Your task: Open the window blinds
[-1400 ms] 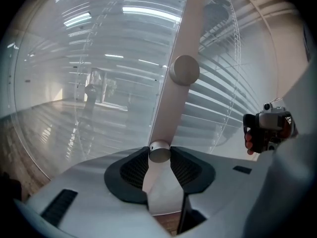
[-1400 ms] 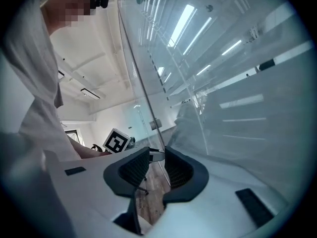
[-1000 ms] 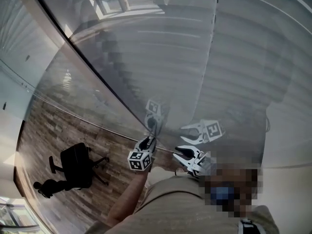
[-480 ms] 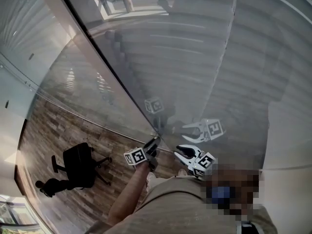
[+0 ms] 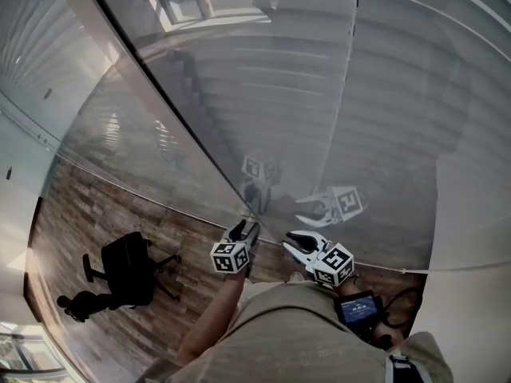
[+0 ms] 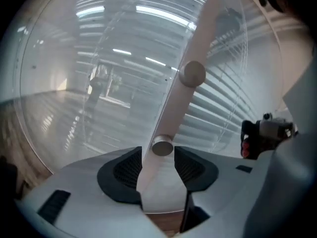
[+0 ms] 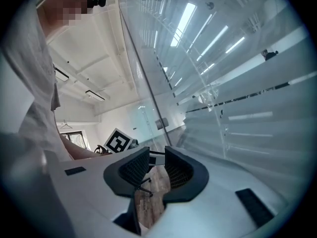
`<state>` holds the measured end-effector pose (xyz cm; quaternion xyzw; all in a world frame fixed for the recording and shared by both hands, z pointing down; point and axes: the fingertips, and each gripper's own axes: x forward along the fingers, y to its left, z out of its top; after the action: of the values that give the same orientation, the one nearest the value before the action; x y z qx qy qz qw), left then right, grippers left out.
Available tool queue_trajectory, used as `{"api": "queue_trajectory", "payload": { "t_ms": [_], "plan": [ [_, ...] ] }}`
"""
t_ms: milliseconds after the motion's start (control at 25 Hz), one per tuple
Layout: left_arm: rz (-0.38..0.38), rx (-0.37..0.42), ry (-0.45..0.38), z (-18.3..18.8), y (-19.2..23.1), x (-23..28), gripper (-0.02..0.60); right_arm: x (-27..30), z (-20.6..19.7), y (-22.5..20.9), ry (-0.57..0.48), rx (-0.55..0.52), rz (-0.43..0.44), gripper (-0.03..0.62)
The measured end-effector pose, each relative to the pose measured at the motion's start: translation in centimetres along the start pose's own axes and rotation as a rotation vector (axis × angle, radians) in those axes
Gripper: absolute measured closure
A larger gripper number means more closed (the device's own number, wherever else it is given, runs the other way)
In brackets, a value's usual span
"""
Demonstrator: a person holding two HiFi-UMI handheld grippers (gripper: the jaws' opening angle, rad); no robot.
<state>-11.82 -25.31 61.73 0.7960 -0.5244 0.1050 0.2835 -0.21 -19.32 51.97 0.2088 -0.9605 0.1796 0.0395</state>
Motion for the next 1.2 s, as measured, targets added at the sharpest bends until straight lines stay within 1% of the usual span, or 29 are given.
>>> {"api": "queue_trajectory", "payload": {
  "t_ms": [80,200,240,280,320,360,440,520,640,840,880,920,1000,1080,1120,1160,1200],
  "plan": [
    [0.055,0.083,0.009,0.1,0.5,0.0,0.379,0.1,0.1,0.0,-0.003,0.001,0.003,0.491],
    [0.072,0.16,0.012,0.2,0.3,0.2,0.389,0.1,-0.1,0.1,0.006,0.007,0.006,0.491],
    [0.073,0.177,0.011,0.2,0.2,0.2,0.406,0.1,-0.2,0.2,0.01,0.007,0.008,0.491],
    [0.074,0.182,0.008,0.2,0.0,0.2,0.438,0.1,-0.3,0.2,0.012,0.007,0.009,0.491],
    [0.074,0.173,0.003,0.3,0.0,0.2,0.445,0.1,-0.3,0.2,0.013,0.005,0.01,0.491],
    [0.07,0.149,-0.002,0.4,0.0,0.2,0.446,0.2,-0.2,0.2,0.012,0.003,0.011,0.491],
    [0.045,0.073,-0.011,0.4,0.1,0.3,0.448,0.3,-0.1,0.3,0.008,0.006,0.012,0.491],
    [0.002,-0.015,-0.017,0.2,0.1,0.3,0.449,0.1,-0.2,0.3,0.008,0.01,0.013,0.491],
    [-0.061,-0.127,-0.017,-0.1,0.0,0.5,0.449,-0.1,-0.4,0.3,0.004,0.013,0.012,0.491],
    [-0.185,-0.392,-0.024,0.1,0.0,0.7,0.449,0.0,-0.6,0.4,-0.001,0.02,0.019,0.491],
    [-0.211,-0.438,-0.029,0.1,-0.1,0.7,0.449,-0.1,-0.7,0.5,0.002,0.023,0.021,0.491],
    [-0.228,-0.463,-0.034,0.2,-0.1,0.6,0.449,-0.1,-0.8,0.6,0.004,0.024,0.022,0.491],
    [-0.231,-0.46,-0.039,0.3,-0.1,0.6,0.449,0.0,-0.8,0.7,0.005,0.025,0.026,0.491],
    [-0.202,-0.415,-0.037,0.1,0.2,0.6,0.449,0.0,-0.8,0.7,0.006,0.026,0.029,0.491],
    [-0.177,-0.37,-0.031,-0.1,0.2,0.6,0.448,0.0,-0.9,0.7,0.007,0.027,0.029,0.491],
    [-0.143,-0.299,-0.018,-0.3,0.3,0.5,0.444,0.0,-1.0,0.7,0.008,0.027,0.029,0.491],
    [-0.098,-0.197,-0.001,-0.4,0.3,0.3,0.428,0.0,-1.0,0.7,0.01,0.027,0.029,0.491]
  ]
}}
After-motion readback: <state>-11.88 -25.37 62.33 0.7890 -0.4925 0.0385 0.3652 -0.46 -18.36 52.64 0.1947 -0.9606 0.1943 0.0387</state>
